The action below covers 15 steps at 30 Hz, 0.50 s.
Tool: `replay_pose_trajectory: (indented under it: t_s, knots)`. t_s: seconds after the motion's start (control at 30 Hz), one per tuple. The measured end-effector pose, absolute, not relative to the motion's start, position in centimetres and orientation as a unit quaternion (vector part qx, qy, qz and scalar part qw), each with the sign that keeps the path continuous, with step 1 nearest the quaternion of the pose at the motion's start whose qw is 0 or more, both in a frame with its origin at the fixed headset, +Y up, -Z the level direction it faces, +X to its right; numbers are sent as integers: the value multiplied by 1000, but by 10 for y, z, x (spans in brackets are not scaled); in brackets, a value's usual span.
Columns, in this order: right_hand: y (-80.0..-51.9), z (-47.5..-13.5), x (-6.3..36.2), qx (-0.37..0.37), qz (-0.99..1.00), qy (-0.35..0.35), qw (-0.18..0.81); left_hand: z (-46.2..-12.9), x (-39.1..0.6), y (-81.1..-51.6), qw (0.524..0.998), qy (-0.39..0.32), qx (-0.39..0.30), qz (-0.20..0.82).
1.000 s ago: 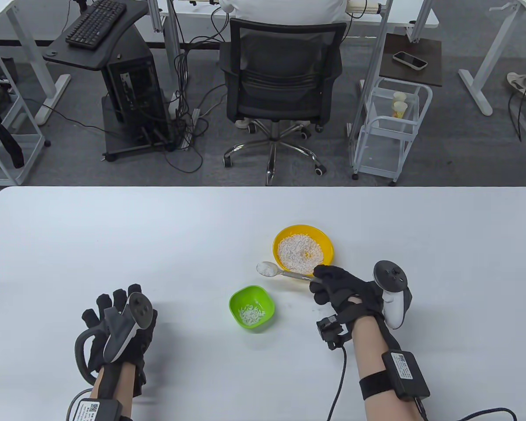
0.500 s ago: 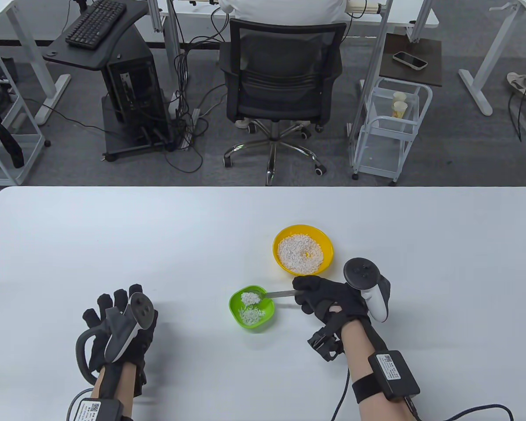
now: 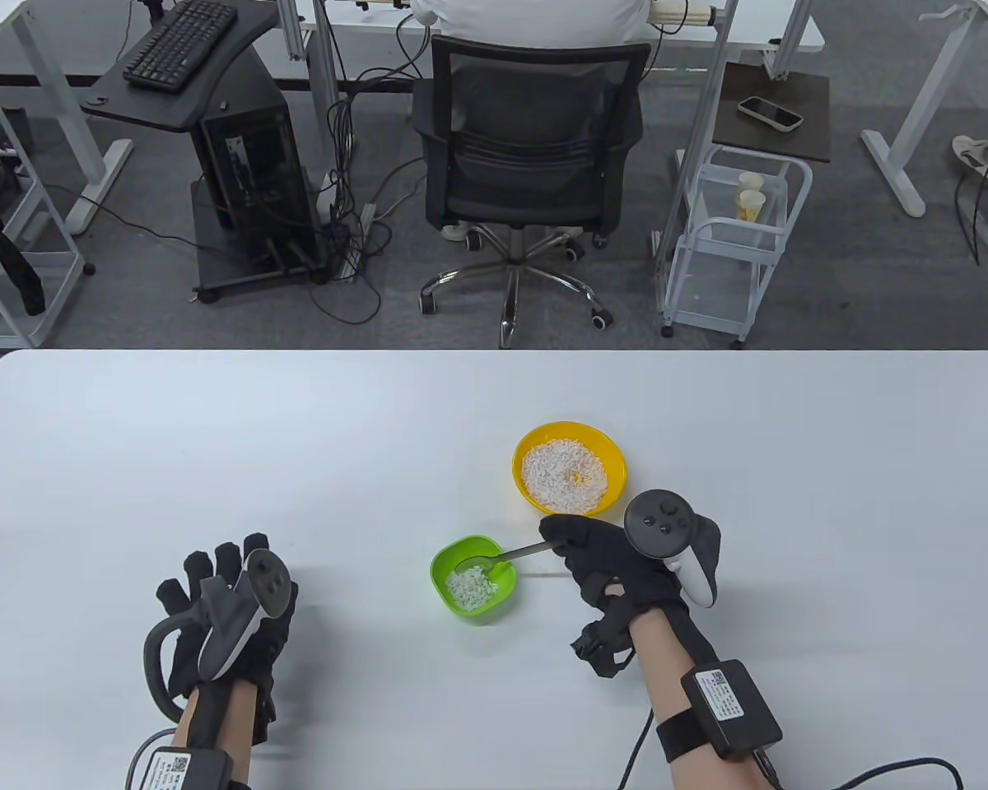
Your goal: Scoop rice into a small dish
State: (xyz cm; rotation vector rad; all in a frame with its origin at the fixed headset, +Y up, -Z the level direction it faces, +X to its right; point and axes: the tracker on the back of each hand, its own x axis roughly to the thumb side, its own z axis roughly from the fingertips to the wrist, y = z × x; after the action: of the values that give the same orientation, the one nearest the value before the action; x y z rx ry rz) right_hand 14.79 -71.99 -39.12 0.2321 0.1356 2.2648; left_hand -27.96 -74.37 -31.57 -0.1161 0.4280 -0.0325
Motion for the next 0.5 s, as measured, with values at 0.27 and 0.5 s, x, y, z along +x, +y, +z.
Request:
replay_pose_trajectory:
  t_s: [0.27, 0.5]
  knots:
    - [-718, -391, 149, 96, 904, 29, 415, -316, -278, -744, 976, 210, -56, -21]
    - [-702, -389, 169, 73, 855, -42, 511, -316, -278, -745, 976, 211, -57, -20]
